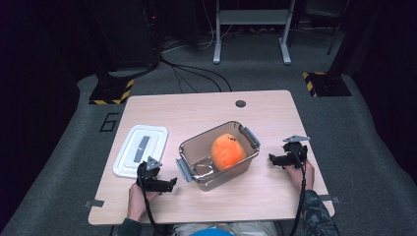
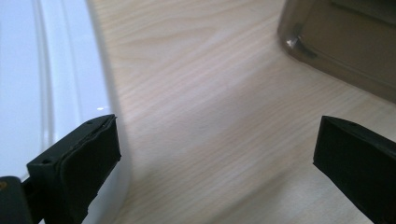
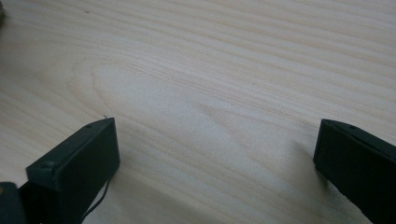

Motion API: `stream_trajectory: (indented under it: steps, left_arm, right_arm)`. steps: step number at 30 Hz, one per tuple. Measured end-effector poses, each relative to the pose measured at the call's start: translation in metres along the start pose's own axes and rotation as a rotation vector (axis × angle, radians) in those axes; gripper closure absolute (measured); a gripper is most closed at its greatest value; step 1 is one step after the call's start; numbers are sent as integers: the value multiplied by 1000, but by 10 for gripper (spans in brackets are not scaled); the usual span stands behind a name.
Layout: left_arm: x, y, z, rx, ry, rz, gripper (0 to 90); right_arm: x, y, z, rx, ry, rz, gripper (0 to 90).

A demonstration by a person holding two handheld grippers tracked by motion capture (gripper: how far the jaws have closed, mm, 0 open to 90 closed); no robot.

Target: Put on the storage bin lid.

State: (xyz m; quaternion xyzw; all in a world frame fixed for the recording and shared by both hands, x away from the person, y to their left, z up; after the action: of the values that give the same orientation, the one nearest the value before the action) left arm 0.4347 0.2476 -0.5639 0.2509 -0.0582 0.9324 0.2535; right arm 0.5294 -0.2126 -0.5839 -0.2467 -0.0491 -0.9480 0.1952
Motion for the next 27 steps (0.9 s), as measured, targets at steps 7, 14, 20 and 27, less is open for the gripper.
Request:
stream_trajectory:
  steps: [7,14,20,27]
  left_arm:
    - [7,-18,10,48,34,15,6]
    - [4,-33,14,53,26,37,4]
    - [-2,-45,19,64,17,53,4]
    - [-6,-60,26,31,-7,80,13]
  right_arm:
    - [0,2,0,-2,5,-6,6]
    - [0,2,0,-2,5,-6,7]
    - [0,2,0,-2,5,-6,7]
    - [0,2,0,-4,5,-7,7]
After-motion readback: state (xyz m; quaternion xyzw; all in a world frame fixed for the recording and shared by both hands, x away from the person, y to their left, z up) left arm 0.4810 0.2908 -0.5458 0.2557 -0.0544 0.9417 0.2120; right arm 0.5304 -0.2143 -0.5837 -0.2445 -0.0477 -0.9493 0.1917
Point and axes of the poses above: each handheld gripper's, and its own axes: x roughly backward along the jaws, z roughly out of its top, y roughly to its right, the point moved 8 cm from there along -x, roughly forward along the jaws, and after that the axes turned 15 degrees about y, right-handed, at the moved point
